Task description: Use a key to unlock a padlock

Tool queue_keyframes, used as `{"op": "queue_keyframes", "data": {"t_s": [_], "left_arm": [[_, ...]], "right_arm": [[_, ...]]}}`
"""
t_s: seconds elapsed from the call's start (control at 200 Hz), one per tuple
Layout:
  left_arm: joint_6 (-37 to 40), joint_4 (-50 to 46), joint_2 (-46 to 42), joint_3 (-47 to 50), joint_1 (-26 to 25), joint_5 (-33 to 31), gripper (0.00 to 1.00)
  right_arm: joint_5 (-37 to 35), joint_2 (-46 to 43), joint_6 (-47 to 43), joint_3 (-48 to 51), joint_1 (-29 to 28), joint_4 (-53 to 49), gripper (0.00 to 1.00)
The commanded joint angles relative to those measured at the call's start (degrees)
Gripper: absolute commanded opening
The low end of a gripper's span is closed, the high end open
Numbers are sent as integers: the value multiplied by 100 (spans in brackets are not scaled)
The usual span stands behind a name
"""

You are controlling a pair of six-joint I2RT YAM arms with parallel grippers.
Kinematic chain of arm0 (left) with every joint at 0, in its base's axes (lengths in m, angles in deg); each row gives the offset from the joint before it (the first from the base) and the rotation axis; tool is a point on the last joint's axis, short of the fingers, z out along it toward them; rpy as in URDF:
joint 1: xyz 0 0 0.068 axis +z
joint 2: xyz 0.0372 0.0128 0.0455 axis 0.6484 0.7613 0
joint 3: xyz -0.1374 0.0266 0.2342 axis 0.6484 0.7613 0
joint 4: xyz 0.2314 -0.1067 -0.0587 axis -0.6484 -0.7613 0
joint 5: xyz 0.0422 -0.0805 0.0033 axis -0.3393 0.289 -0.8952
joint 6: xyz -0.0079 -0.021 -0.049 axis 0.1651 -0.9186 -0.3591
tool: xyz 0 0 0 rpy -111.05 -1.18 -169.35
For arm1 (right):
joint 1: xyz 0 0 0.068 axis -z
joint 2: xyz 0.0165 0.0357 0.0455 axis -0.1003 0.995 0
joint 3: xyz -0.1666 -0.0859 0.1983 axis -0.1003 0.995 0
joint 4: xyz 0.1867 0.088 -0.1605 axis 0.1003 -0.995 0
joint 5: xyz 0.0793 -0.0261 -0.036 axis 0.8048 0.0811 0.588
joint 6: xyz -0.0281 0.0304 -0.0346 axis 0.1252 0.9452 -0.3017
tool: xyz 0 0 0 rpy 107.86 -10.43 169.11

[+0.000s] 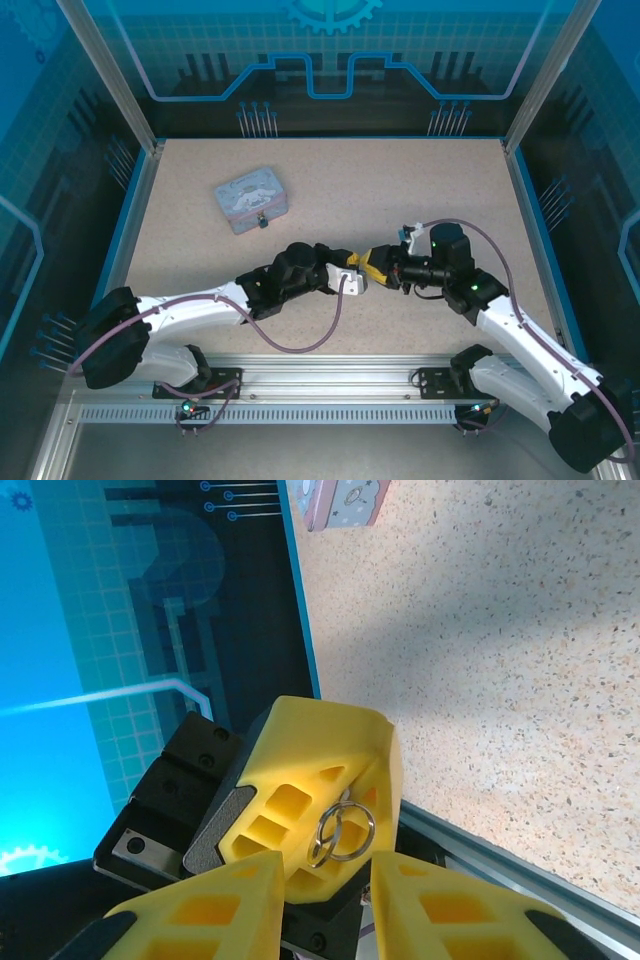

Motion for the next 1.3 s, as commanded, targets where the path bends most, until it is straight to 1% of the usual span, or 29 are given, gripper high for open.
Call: {"op": "queue_keyframes", "data": {"t_s": [0.0, 0.11, 0.235, 0.34, 0.485, 0.525, 0.575, 0.67, 0.775, 0.925, 1.021, 1.081, 1.161, 1.166, 1.201, 1.251, 1.291], "left_arm": [[54, 48, 27, -139, -64, -35, 0], [47, 73, 25, -135, -61, -35, 0], [57, 63, 18, -126, -69, -35, 0], [55, 71, 9, -118, -69, -44, 0], [46, 101, 0, -98, -69, -70, 0], [37, 125, -9, -86, -69, -89, 0], [20, 144, -26, -65, -69, -110, 0], [-109, 208, -101, -26, -63, -158, 0], [-431, 158, -340, 40, -30, -87, 17], [-1262, -383, -1014, 179, 123, 165, 38], [-2027, -738, -1607, 370, 291, 474, 49], [-2651, -885, -2008, 478, 409, 614, 55], [-3744, -1000, -2435, 494, 562, 703, 64], [-3930, -1000, -2457, 487, 571, 703, 64], [-4548, -1071, -2556, 420, 673, 727, 67], [-5447, -1292, -2623, 221, 852, 871, 69], [-6107, -1471, -2595, 47, 995, 1091, 70]], "right_arm": [[-108, 65, 153, 37, -129, 257, 29], [-172, 134, 190, 30, -194, 351, 28], [-173, 232, 190, 4, -238, 386, 25], [-206, 260, 181, -12, -248, 374, 19], [-250, 252, 148, -7, -246, 316, 7], [-250, 248, 130, -11, -248, 293, 5], [-273, 235, 75, -11, -245, 224, 0], [-338, 176, -37, 24, -246, 148, 0], [-385, 104, -179, 175, -231, 383, 0], [-268, 52, -835, 334, -104, 782, 0], [-239, -65, -1378, 444, -21, 1176, 0], [-266, -140, -1723, 505, 6, 1435, 0], [-244, -196, -2155, 573, 7, 1826, 0], [-239, -200, -2174, 577, 2, 1858, 0], [-191, -205, -2319, 611, 0, 2091, 0], [-182, -227, -2522, 636, -9, 2165, 0], [-157, -244, -2699, 664, -17, 2476, 0]]}}
